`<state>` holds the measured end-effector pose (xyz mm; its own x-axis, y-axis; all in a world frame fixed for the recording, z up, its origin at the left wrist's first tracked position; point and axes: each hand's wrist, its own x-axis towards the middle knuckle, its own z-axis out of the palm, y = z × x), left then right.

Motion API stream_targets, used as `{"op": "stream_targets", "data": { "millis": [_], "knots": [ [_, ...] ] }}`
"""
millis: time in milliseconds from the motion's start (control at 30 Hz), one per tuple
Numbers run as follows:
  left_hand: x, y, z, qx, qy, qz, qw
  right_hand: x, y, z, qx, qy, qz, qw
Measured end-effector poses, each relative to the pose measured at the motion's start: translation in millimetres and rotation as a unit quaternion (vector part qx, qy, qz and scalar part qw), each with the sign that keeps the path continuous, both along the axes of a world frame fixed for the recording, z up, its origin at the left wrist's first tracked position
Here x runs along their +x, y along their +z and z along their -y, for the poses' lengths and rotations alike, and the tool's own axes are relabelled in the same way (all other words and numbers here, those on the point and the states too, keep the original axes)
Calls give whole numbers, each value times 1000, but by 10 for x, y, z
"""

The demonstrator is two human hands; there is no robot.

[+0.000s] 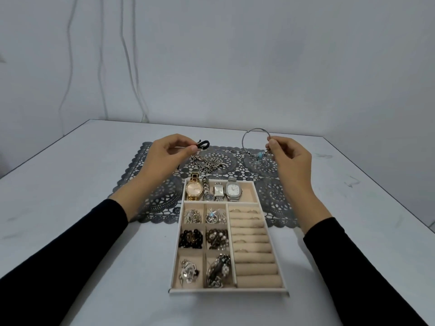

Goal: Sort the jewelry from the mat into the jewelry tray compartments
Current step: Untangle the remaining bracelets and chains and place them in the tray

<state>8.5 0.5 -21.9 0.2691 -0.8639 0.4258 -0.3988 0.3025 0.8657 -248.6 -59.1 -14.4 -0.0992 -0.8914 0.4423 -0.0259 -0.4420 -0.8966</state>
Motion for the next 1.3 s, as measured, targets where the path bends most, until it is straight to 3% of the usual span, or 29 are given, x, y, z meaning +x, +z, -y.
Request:
{"op": "stream_targets", "data": {
  "millis": [233, 600, 1067, 1200, 1300],
  "knots": [
    [129, -56, -284, -32, 35, -11, 999, -112, -25, -187, 15, -9, 31, 999],
    [260, -42, -405, -41, 75, -34, 996, -123, -84, -328, 42, 35, -15, 998],
    [176, -45, -406, -32, 65, -14, 997, 33, -163, -430, 83, 126, -148, 977],
    [168, -48, -412, -25, 62, -11, 998, 29, -207, -386, 80, 113, -208, 968],
    [157, -61, -409, -21, 60, -10, 998, 0, -205, -371, 74, 106, -205, 970]
  ]
}}
